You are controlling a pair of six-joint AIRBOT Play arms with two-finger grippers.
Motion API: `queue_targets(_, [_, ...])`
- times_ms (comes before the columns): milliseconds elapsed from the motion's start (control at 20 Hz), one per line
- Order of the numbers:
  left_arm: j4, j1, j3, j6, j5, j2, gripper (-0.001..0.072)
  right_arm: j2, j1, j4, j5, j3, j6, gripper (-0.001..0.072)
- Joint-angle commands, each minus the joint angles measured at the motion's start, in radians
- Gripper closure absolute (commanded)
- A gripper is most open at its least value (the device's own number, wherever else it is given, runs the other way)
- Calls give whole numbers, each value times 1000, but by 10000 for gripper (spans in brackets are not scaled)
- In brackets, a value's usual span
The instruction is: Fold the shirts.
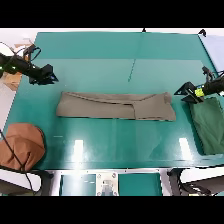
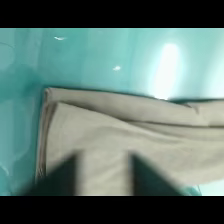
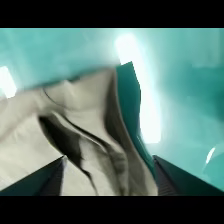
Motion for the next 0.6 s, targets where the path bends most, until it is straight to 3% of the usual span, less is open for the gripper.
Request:
queue_targets(0, [-33,1,35,6,-64,-1,681,-88,-53,98,124,-6,-198,9])
queue_targets(200, [-55,-37,36,6,-71,-1,681,-216,-27,192,153,-6,-296,4])
queue_targets(500, [-57,-148,35,7,-46,-1,681,-253,66,198,85,-4,-294,7])
queue_targets(550, [-57,-182,35,7,-23,-1,681,-253,75,197,84,-1,-289,92])
